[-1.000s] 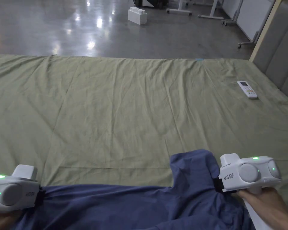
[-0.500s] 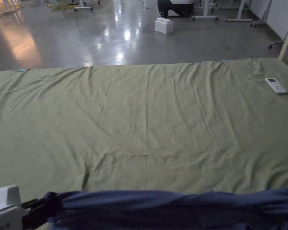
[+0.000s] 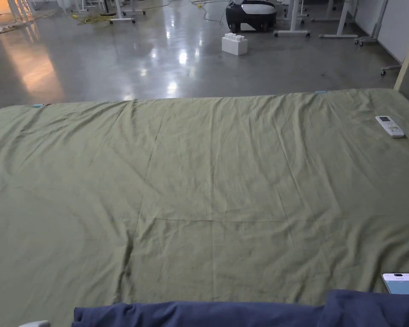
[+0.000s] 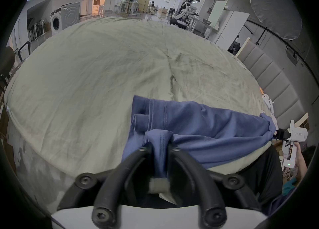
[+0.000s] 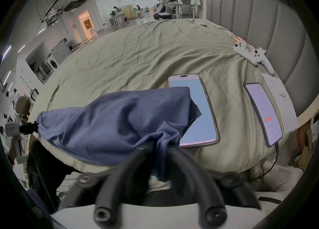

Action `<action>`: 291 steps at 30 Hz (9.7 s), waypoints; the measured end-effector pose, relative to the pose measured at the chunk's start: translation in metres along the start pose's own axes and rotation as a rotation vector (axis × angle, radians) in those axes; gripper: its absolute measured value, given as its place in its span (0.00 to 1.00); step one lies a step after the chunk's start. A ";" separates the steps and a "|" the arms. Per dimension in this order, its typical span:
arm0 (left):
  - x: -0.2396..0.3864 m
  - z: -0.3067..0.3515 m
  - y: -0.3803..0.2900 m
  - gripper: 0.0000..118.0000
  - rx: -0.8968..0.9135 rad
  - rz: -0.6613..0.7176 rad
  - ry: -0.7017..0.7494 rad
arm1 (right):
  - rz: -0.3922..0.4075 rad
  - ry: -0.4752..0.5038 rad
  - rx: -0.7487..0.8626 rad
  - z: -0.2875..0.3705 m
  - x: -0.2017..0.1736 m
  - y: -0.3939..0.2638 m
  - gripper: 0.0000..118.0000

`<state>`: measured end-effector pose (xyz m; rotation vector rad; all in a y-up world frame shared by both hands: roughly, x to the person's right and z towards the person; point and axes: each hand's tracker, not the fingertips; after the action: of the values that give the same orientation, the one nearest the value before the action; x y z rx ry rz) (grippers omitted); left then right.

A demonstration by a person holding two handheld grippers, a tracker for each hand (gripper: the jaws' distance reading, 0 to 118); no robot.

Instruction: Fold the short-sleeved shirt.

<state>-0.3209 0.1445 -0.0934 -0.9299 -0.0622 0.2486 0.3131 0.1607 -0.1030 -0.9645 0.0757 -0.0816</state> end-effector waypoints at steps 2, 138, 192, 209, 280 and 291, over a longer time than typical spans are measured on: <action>0.002 0.010 0.003 0.64 0.049 -0.055 0.032 | -0.008 -0.017 0.012 0.003 0.001 0.001 0.70; 0.182 -0.091 -0.016 0.04 -0.004 0.109 -0.264 | -0.121 0.069 0.419 0.135 -0.065 -0.056 0.00; 0.245 -0.071 0.015 0.14 -0.067 -0.026 -0.260 | -0.062 0.044 0.419 0.145 -0.071 -0.070 0.00; 0.220 -0.063 0.024 0.10 -0.032 0.274 -0.469 | -0.140 0.055 0.403 0.137 -0.060 -0.070 0.00; -0.124 0.049 0.129 0.37 0.037 0.270 -0.133 | -0.209 0.474 -0.084 -0.041 -0.167 0.003 0.00; -0.266 0.030 0.171 0.41 -0.010 0.510 0.094 | -0.274 0.485 -0.191 -0.056 -0.164 -0.004 0.00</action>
<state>-0.6155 0.2023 -0.1972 -0.9551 0.2640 0.6757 0.1442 0.1292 -0.1272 -1.1249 0.4035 -0.5690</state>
